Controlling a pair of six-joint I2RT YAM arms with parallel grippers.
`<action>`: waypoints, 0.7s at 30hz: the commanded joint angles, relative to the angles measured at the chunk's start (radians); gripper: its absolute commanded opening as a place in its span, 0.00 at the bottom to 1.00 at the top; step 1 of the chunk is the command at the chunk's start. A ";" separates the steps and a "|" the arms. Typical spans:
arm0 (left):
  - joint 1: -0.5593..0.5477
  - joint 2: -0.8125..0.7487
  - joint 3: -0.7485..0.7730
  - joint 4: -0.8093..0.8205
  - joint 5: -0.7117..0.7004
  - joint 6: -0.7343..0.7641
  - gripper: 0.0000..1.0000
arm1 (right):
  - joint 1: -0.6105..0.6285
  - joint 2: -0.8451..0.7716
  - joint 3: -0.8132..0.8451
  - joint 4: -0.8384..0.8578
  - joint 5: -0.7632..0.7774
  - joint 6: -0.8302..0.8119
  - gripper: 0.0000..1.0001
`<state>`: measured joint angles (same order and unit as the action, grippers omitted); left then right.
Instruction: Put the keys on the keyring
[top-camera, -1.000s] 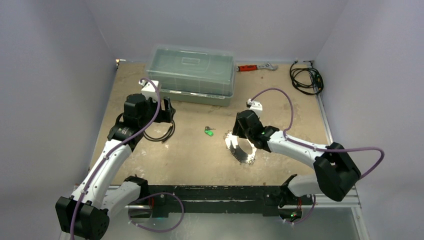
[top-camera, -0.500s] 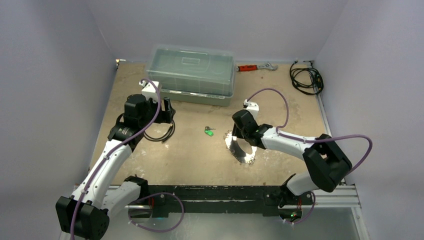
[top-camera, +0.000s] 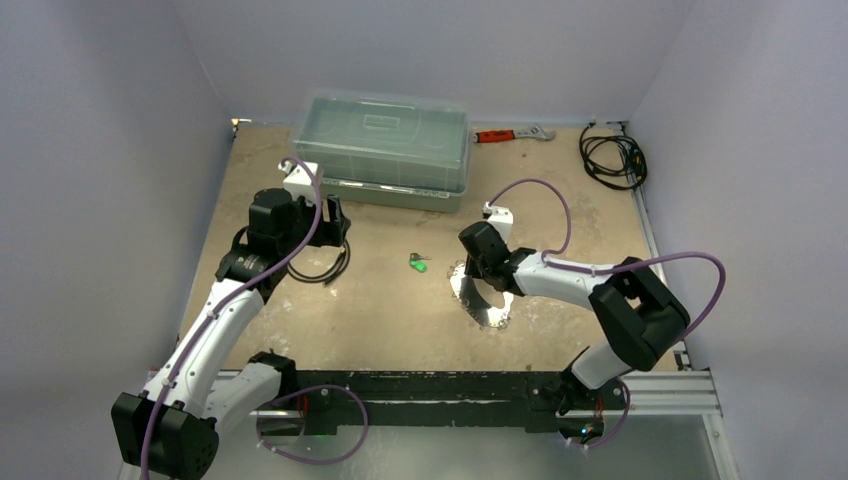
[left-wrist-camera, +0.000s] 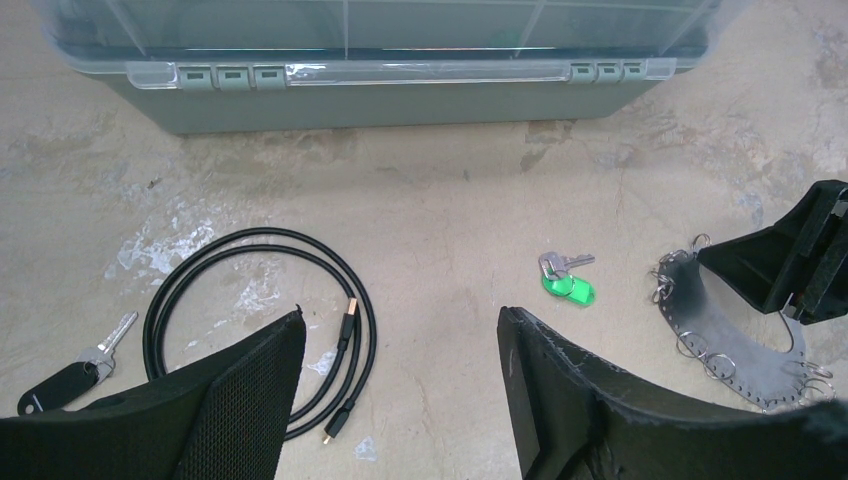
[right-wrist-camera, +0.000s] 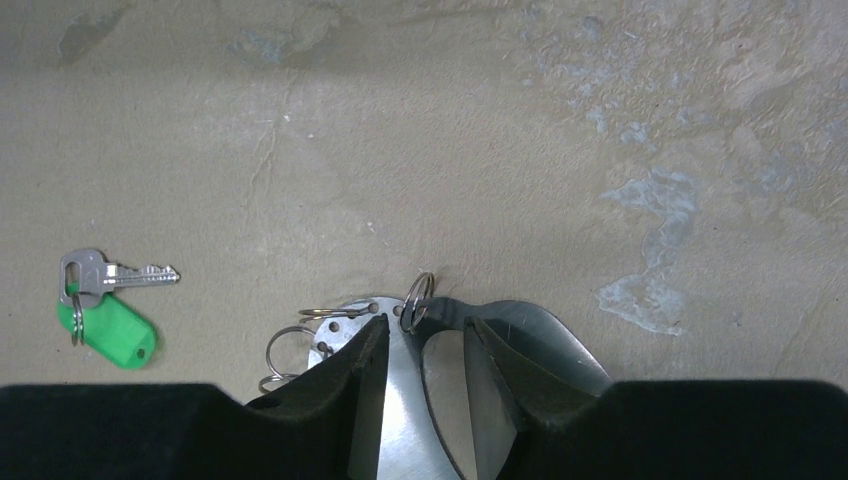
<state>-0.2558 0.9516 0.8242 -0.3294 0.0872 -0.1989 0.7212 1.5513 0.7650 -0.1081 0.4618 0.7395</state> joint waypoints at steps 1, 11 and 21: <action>-0.003 -0.008 0.000 0.038 0.011 -0.005 0.69 | 0.007 -0.002 0.046 0.034 0.040 -0.009 0.36; -0.003 -0.005 -0.001 0.038 0.011 -0.005 0.68 | 0.012 0.043 0.062 0.040 0.059 -0.020 0.28; -0.003 -0.002 0.000 0.038 0.011 -0.006 0.68 | 0.014 0.073 0.067 0.037 0.067 -0.026 0.21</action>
<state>-0.2558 0.9516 0.8242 -0.3294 0.0872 -0.1993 0.7284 1.6192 0.7967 -0.0860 0.4885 0.7174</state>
